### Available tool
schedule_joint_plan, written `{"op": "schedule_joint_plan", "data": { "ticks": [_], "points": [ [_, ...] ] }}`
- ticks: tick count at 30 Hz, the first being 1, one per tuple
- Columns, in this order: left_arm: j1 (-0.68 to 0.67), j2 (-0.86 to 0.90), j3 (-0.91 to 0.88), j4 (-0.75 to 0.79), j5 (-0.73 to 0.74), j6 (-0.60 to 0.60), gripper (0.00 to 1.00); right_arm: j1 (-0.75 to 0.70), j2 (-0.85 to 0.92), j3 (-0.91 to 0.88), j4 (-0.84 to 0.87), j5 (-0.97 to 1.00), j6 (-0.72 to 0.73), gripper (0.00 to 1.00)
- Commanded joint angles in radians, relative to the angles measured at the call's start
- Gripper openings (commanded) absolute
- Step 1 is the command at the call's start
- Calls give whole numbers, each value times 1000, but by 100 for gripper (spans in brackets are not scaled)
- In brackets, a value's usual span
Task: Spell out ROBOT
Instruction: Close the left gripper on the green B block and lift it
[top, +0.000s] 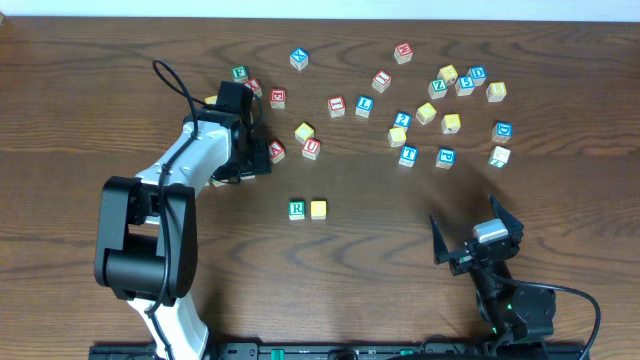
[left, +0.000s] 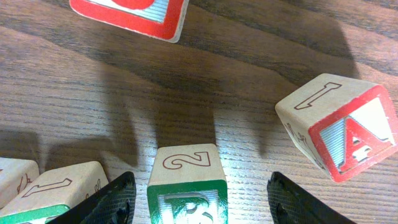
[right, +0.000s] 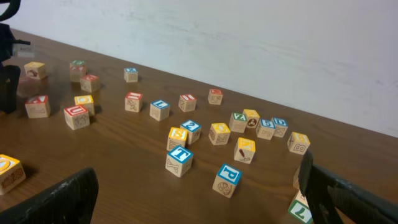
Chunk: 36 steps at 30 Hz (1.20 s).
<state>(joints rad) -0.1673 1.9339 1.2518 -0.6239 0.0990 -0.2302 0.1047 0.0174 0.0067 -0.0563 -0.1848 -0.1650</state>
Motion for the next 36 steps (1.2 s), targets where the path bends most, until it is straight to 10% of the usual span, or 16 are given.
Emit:
{"op": "schedule_joint_plan", "data": {
  "ticks": [1,36],
  "points": [
    [0,12,21,-1,-5,8,64,-8,-6,-1,-4,-2,11,99],
    [0,13,11,-23,-5,9,39,-8,-6,-1,-4,-2,11,99]
  ]
}}
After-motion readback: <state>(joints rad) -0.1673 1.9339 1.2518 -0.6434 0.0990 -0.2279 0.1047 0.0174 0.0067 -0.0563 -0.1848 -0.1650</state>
